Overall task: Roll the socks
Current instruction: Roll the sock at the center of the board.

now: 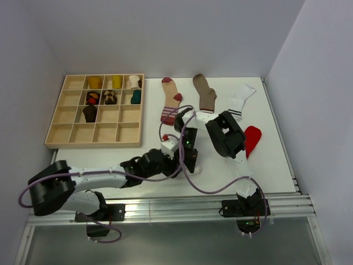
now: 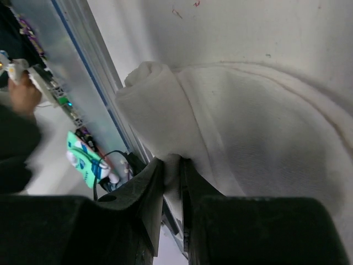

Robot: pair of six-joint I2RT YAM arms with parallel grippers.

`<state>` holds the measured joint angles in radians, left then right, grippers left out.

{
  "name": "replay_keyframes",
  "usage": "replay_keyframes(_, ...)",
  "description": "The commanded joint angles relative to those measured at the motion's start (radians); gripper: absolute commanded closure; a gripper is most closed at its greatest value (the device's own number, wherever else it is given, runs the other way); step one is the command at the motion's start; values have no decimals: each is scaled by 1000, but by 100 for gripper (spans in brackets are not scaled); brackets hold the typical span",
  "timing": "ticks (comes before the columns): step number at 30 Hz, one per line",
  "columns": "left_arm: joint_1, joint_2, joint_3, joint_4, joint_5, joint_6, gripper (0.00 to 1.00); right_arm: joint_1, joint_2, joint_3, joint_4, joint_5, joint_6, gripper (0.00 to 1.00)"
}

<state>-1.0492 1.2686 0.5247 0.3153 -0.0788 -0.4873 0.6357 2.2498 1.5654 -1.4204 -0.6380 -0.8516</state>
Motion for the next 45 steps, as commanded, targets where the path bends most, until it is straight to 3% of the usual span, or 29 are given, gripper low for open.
replay_keyframes(1,-95,122,98,8,-85,110,50,-21,39,42,-18,-17,-47,79)
replay_keyframes(9,-137,294,201,10,-159,151,49,-36,54,39,-18,-22,-52,79)
replay_keyframes(16,-137,342,215,-13,-191,164,50,-54,67,42,-18,-22,-61,80)
replay_keyframes(27,-117,348,212,-65,-41,168,52,-85,85,48,-8,-15,-66,80)
replay_keyframes(30,-74,334,193,-51,28,142,58,-88,83,47,1,-23,-63,80)
replay_keyframes(37,11,385,202,-47,163,72,97,-106,56,38,21,-74,-55,75)
replay_keyframes(45,126,443,176,5,344,-23,100,-286,-119,-4,158,-190,11,58)
